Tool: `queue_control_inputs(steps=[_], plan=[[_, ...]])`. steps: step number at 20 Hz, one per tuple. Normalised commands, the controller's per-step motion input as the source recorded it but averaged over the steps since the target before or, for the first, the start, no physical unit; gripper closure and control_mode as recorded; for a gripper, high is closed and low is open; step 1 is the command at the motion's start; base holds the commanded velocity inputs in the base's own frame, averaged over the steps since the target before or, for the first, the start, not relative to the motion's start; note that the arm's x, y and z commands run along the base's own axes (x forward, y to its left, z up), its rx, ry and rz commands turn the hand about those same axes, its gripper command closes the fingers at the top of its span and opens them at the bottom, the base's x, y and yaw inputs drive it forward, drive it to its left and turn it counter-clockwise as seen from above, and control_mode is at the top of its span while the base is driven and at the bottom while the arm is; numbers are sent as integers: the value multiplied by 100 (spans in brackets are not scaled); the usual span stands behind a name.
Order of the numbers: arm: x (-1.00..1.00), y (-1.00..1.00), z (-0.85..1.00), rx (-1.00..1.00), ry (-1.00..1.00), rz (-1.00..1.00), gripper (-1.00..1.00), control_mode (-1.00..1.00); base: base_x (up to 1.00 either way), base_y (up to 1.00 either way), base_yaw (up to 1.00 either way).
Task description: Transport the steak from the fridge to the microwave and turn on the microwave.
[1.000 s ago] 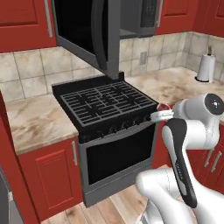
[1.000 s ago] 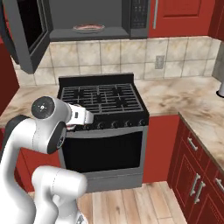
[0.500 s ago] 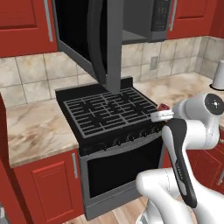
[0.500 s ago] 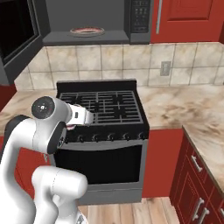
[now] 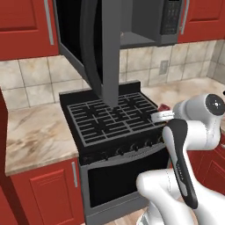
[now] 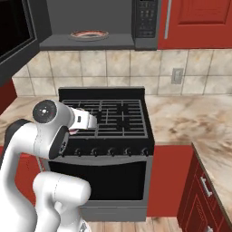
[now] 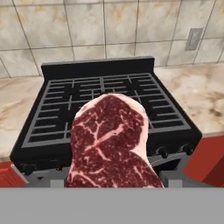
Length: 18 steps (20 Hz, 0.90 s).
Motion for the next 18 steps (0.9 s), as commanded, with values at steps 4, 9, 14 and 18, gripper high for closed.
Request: queue_control_inputs(steps=[4, 9, 14, 18], plan=[[0, 0, 0, 0, 0, 0, 100, 100, 43, -24, 15], [0, 0, 0, 0, 0, 0, 100, 100, 43, -31, 16], [0, 0, 0, 0, 0, 0, 100, 100, 48, -29, 16], [0, 0, 0, 0, 0, 0, 100, 100, 42, -19, 16]])
